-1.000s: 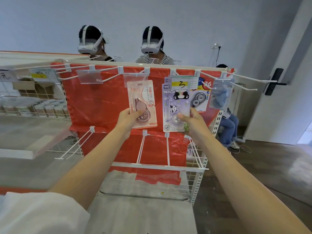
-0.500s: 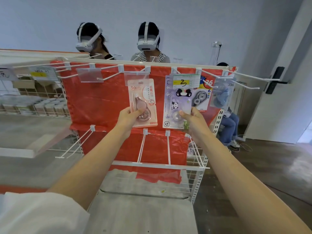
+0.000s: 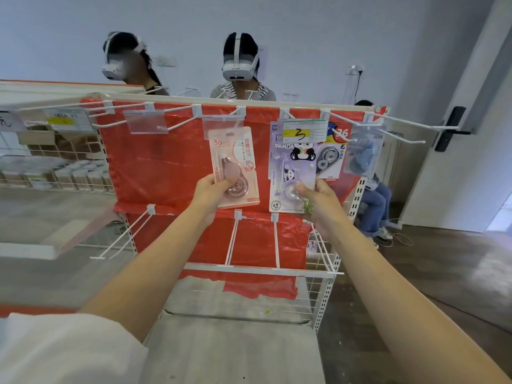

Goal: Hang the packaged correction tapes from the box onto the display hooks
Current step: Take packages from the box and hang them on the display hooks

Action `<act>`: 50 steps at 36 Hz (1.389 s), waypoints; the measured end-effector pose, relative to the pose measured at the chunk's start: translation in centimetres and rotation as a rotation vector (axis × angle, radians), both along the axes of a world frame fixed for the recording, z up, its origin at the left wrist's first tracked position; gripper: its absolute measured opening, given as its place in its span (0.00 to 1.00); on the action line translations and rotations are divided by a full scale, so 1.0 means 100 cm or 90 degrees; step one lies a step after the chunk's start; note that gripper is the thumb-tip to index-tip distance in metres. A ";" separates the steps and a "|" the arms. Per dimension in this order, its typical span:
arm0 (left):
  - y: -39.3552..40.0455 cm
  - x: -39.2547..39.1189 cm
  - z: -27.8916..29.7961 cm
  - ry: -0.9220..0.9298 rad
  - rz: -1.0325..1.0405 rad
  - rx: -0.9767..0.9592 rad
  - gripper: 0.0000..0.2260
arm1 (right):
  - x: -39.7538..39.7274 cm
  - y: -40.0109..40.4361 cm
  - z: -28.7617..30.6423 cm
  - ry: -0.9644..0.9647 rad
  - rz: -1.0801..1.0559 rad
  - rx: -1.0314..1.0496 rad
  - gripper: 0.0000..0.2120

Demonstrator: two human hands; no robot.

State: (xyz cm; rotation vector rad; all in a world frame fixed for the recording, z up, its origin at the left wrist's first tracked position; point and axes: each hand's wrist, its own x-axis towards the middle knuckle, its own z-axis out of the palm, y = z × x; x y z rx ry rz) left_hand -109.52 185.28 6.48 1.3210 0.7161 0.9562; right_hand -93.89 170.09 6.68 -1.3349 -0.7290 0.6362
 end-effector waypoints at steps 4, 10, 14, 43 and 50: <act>0.001 0.000 -0.001 0.004 0.000 -0.002 0.07 | 0.005 0.000 -0.003 -0.013 -0.014 -0.008 0.10; 0.003 0.000 -0.004 0.008 0.000 0.011 0.08 | 0.004 0.009 0.003 -0.081 -0.062 -0.044 0.09; 0.002 -0.003 -0.011 0.044 0.000 0.019 0.11 | 0.006 0.017 -0.001 -0.153 -0.075 -0.092 0.17; 0.074 0.036 -0.034 0.022 0.009 0.017 0.13 | 0.039 0.109 -0.024 -0.198 -0.174 -0.131 0.25; 0.102 0.053 -0.040 0.000 -0.009 0.028 0.10 | 0.057 0.135 -0.038 -0.164 -0.226 -0.075 0.15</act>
